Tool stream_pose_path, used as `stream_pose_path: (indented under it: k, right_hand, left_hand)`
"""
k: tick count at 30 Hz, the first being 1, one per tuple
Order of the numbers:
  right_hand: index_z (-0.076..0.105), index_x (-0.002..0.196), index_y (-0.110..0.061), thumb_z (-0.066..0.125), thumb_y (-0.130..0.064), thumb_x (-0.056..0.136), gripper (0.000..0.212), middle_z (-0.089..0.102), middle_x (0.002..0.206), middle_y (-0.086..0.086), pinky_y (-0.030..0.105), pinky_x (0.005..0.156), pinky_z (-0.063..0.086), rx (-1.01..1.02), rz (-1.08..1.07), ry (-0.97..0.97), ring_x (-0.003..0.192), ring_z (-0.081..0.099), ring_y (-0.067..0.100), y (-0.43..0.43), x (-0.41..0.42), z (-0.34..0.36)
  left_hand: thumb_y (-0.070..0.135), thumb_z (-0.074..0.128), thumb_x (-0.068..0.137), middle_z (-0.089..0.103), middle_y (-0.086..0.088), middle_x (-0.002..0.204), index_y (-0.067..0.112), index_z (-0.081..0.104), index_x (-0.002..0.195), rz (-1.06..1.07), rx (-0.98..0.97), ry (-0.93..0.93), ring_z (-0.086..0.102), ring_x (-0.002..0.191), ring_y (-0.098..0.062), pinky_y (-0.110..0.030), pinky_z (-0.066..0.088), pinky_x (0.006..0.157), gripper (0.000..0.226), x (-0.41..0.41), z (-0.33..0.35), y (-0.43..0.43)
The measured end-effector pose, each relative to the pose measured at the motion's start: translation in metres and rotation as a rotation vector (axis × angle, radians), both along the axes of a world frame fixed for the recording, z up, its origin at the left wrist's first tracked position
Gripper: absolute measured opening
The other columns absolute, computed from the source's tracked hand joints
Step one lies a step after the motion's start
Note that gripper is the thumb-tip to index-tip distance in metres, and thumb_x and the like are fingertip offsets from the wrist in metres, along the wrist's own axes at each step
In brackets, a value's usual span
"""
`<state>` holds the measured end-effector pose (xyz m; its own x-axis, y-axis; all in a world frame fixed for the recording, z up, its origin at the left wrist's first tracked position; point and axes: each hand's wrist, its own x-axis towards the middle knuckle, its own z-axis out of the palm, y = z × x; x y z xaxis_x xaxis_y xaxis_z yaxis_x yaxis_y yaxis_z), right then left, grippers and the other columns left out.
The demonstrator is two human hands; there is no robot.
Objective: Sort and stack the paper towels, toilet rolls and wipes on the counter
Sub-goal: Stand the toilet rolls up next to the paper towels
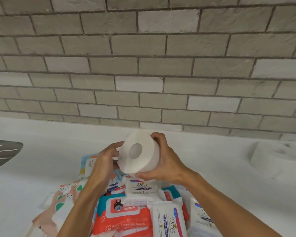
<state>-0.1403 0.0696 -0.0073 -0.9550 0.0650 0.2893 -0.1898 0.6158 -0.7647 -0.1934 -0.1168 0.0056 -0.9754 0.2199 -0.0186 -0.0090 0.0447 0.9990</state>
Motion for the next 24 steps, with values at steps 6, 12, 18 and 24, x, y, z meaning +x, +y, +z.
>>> stream_pose_path:
  k: [6,12,18,24]
  right_hand:
    - [0.034,0.129,-0.039,0.088,-0.029,0.069,0.081,0.053,0.124,-0.012,0.019,0.078,0.053,-0.537,-0.129,-0.043,0.108,0.056,0.005,0.010,0.007,-0.009]
    - [0.050,0.121,-0.030,0.080,-0.038,0.076,0.054,0.068,0.108,-0.009,0.019,0.061,0.055,-0.721,-0.140,-0.134,0.091,0.068,0.006,-0.013,-0.001,-0.009]
    - [0.043,0.122,-0.050,0.055,-0.075,0.071,0.058,0.060,0.112,-0.027,0.017,0.080,0.051,-0.624,0.036,-0.336,0.101,0.059,-0.007,-0.024,-0.008,-0.012]
    - [0.049,0.126,-0.052,0.043,-0.090,0.069,0.069,0.061,0.125,-0.021,0.036,0.102,0.049,-0.537,0.121,-0.380,0.117,0.058,0.005,-0.026,-0.034,-0.024]
  left_hand:
    - [0.018,0.055,0.082,0.070,0.000,0.112,0.030,0.061,0.122,-0.077,0.096,0.075,0.068,0.098,-0.018,-0.030,0.055,0.083,0.042,0.007,-0.001,0.010]
    - [0.026,0.064,0.080,0.051,0.012,0.135,0.035,0.016,0.154,-0.201,-0.135,0.231,0.056,0.114,-0.002,-0.019,0.054,0.083,0.089,0.025,-0.017,0.024]
    - [0.054,0.091,0.048,0.052,0.009,0.126,0.048,0.012,0.149,-0.038,-0.191,0.177,0.057,0.108,-0.010,-0.034,0.055,0.088,0.129,0.006,-0.031,0.004]
    - [0.046,0.089,0.049,0.040,0.012,0.127,0.041,0.015,0.151,0.133,-0.201,0.228,0.050,0.108,-0.016,-0.030,0.049,0.081,0.126,-0.004,-0.041,0.000]
